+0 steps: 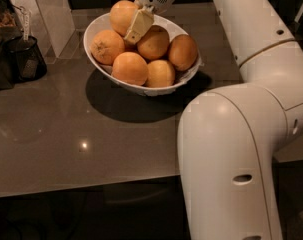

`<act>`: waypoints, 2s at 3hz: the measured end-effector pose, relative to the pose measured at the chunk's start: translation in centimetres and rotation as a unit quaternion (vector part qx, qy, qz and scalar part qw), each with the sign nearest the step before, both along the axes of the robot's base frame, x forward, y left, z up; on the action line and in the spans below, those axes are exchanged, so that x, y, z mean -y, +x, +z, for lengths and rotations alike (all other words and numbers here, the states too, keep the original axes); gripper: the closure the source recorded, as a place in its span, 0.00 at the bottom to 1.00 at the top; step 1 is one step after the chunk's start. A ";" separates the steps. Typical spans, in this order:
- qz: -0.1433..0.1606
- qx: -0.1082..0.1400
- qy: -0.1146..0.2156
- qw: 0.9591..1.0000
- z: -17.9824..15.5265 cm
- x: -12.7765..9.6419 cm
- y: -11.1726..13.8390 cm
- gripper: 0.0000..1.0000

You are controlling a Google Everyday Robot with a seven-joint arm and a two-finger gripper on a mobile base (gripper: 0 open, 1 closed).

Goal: Pick orange from white bowl

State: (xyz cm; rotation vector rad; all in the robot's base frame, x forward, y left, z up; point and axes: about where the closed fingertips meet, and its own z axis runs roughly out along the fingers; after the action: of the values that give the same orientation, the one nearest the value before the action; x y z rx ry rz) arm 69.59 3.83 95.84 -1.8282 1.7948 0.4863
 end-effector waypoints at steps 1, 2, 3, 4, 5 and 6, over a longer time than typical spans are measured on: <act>0.007 0.017 0.019 1.000 1.1 -0.4 0.0 1.00; 0.016 0.043 0.057 0.997 3.5 0.3 -1.4 1.00; 0.018 0.074 0.100 0.992 5.9 2.1 -3.7 1.00; 0.001 0.105 0.143 0.984 7.7 4.6 -7.2 1.00; -0.015 0.149 0.184 0.972 9.7 5.6 -11.4 1.00; -0.048 0.164 0.203 0.964 8.6 7.5 -14.9 1.00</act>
Offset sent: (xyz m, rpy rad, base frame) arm -0.0539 -0.0227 0.0588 0.2015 -0.1426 0.0571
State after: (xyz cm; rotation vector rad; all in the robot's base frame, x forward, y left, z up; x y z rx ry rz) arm 54.70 -3.69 104.41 -1.4367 1.4280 0.4447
